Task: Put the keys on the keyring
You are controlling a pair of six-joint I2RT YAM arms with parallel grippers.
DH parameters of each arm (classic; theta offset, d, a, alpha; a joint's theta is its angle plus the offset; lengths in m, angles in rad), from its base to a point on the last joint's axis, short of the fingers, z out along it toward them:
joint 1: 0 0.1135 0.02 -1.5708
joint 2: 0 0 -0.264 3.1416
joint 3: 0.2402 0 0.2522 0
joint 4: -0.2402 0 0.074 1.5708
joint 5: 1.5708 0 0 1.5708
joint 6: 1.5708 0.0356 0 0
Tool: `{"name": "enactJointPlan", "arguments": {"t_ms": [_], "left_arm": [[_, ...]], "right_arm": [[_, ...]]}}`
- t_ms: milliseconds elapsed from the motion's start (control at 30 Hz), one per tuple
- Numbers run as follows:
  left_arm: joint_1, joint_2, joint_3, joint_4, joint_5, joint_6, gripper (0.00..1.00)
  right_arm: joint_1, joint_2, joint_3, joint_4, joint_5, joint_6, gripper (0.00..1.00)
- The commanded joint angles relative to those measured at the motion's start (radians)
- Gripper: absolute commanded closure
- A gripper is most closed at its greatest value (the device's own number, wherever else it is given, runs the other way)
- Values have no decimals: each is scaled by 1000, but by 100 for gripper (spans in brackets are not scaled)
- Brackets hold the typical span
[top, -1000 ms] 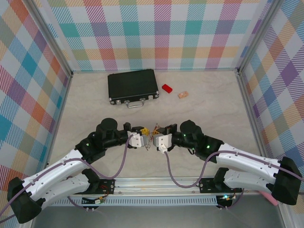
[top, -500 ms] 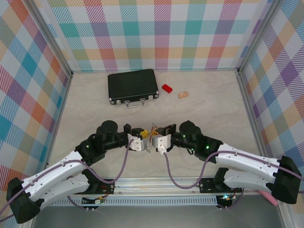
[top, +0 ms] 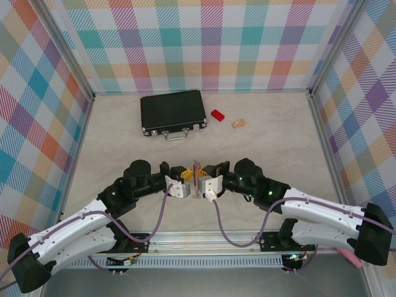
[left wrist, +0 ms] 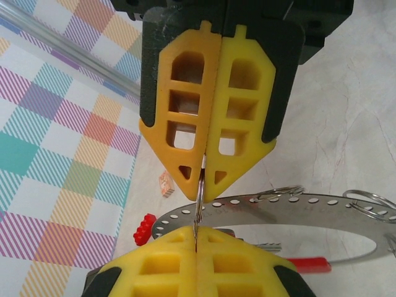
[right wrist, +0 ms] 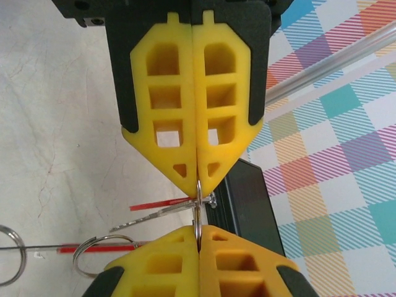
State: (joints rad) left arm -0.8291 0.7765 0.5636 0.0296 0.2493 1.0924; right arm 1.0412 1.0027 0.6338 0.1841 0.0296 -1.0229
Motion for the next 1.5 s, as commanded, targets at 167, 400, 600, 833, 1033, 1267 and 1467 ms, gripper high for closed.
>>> {"name": "enactJointPlan", "arguments": {"t_ms": [167,400,600,833,1033,1267,1467], "left_arm": [[-14,-28,-31,74,33,-19,100],[-14,-23,-30,98,56,-34,100],[-15,-20,-28,94,67,-33,100],[-14,-26,-25,90,78,-34,100],[-15,-22,-22,87,82,-32,100],[-15,-20,-18,84,84,-33,100],[-17,-23,-17,79,84,-32,100]], "right_arm": [[18,-47,-25,75,41,-19,100],[23,-48,-28,73,38,-20,100],[24,-42,-25,71,39,-20,100],[25,-37,-26,74,43,-18,100],[24,-35,-26,75,41,-18,100],[24,-32,-24,74,35,-17,100],[27,-31,-22,71,30,-16,100]]}}
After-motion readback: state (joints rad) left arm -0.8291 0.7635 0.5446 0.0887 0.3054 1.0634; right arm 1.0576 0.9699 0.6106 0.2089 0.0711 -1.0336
